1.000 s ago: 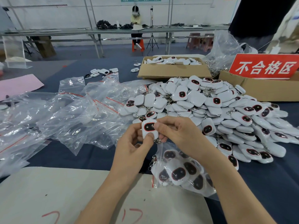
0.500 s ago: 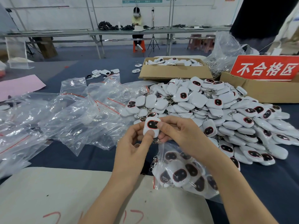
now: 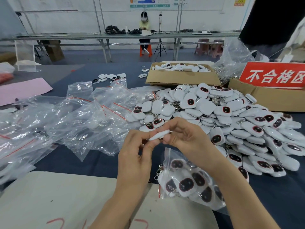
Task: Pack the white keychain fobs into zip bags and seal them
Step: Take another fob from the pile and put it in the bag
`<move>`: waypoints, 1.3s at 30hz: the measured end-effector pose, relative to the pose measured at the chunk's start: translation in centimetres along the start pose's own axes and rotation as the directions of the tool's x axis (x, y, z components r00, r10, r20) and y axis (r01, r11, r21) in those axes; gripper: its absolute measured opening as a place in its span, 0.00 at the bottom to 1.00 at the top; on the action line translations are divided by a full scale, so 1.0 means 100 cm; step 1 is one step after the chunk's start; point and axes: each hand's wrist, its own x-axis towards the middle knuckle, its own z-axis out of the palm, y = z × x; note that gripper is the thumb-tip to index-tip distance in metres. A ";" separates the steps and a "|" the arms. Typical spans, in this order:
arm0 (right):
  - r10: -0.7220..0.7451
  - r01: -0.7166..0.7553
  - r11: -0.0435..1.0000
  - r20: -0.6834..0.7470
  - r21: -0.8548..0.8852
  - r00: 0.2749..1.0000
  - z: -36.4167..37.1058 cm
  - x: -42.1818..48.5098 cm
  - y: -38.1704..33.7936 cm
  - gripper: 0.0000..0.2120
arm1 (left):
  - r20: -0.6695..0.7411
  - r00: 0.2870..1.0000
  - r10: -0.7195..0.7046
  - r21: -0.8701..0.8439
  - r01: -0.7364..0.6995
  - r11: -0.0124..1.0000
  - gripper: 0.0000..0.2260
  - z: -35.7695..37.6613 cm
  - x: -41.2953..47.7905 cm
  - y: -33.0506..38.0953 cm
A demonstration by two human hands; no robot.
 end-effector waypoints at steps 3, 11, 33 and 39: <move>0.007 -0.007 1.000 -0.006 -0.012 1.000 0.000 0.000 0.000 0.07 | -0.013 1.000 -0.023 -0.028 0.023 0.999 0.09 0.001 0.001 0.001; 0.072 -0.072 0.997 -0.009 0.026 0.997 -0.004 -0.002 0.001 0.10 | 0.182 0.940 -0.287 -0.249 0.327 0.912 0.10 0.000 0.003 0.006; -0.040 0.030 0.977 -0.042 -0.211 0.998 0.008 0.006 0.010 0.19 | 0.170 0.924 -0.342 -0.402 0.382 0.832 0.05 -0.005 0.009 -0.004; -0.025 0.025 1.000 0.064 -0.006 0.998 0.011 0.006 0.006 0.22 | 0.260 0.875 -0.408 -0.518 0.483 0.706 0.05 -0.008 0.012 -0.006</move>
